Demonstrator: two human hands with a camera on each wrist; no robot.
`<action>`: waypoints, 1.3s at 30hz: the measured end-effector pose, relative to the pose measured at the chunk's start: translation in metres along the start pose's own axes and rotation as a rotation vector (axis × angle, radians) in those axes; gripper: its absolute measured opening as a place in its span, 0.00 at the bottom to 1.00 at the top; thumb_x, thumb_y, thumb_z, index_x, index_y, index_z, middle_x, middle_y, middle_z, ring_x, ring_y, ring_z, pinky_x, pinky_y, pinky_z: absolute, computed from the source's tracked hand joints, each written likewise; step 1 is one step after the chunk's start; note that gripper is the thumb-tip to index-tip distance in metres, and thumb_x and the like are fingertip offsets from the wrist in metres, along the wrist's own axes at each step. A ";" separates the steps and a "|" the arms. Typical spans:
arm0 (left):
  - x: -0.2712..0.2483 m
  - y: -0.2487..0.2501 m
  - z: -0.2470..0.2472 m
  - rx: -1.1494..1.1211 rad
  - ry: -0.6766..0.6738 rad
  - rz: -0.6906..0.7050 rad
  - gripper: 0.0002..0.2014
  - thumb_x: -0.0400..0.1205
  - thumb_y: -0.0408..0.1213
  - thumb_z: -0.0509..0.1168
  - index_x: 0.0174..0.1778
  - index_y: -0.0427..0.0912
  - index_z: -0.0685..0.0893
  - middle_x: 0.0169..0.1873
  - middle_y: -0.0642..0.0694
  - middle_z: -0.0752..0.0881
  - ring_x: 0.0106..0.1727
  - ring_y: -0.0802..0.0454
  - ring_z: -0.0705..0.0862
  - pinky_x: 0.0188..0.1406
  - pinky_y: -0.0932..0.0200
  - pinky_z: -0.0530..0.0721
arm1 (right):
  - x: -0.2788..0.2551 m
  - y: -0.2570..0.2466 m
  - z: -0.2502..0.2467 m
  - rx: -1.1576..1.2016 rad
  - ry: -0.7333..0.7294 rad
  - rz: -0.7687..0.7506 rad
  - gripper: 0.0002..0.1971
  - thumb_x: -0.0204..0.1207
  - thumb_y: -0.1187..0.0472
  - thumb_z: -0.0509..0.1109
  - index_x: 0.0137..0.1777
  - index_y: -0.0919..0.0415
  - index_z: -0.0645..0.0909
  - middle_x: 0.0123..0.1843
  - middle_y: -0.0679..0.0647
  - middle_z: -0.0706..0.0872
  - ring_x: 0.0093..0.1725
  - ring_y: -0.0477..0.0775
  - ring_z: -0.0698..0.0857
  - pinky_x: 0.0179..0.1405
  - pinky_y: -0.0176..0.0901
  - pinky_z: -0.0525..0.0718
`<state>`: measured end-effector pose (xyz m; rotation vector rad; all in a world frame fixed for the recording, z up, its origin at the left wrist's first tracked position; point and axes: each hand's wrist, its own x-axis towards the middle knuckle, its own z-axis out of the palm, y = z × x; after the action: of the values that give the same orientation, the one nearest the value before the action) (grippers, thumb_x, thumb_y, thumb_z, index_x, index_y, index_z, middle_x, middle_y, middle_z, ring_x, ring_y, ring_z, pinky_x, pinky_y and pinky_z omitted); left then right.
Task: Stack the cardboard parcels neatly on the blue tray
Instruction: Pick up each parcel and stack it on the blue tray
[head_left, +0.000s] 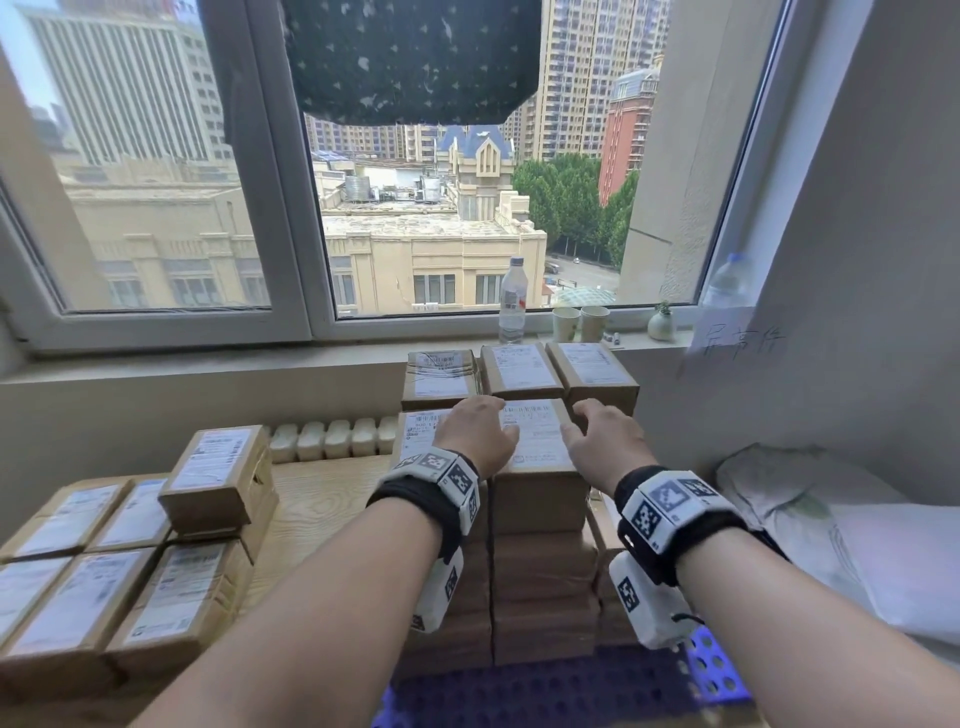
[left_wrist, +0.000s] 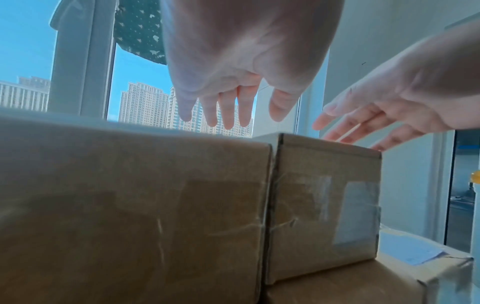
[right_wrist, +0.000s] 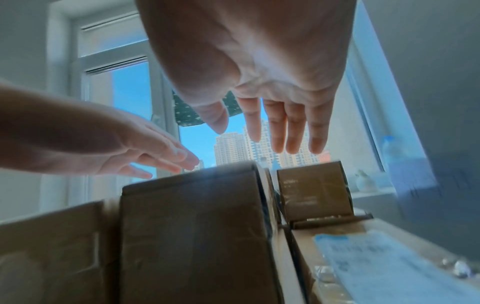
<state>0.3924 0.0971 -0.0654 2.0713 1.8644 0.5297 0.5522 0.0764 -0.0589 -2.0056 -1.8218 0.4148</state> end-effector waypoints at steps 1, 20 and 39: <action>-0.004 0.001 -0.002 0.006 0.007 0.003 0.26 0.86 0.46 0.58 0.80 0.43 0.69 0.80 0.47 0.71 0.81 0.49 0.68 0.81 0.46 0.65 | -0.005 -0.002 -0.002 -0.029 0.012 -0.029 0.23 0.85 0.50 0.57 0.78 0.57 0.72 0.74 0.60 0.78 0.73 0.63 0.75 0.72 0.57 0.75; -0.101 -0.058 -0.032 0.095 0.094 -0.138 0.22 0.85 0.42 0.57 0.77 0.47 0.74 0.75 0.43 0.75 0.76 0.43 0.72 0.77 0.47 0.69 | -0.098 -0.058 0.008 -0.044 0.149 -0.347 0.13 0.82 0.53 0.62 0.61 0.54 0.83 0.59 0.52 0.83 0.59 0.54 0.81 0.53 0.45 0.77; -0.116 -0.272 -0.116 0.003 0.104 -0.317 0.20 0.84 0.43 0.58 0.73 0.48 0.77 0.73 0.41 0.76 0.75 0.41 0.72 0.75 0.45 0.71 | -0.093 -0.256 0.155 -0.059 -0.028 -0.449 0.12 0.80 0.53 0.61 0.55 0.51 0.84 0.56 0.50 0.84 0.56 0.54 0.82 0.53 0.48 0.79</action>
<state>0.0891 0.0092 -0.0957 1.7290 2.1984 0.5596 0.2451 0.0167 -0.0771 -1.5614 -2.2437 0.2549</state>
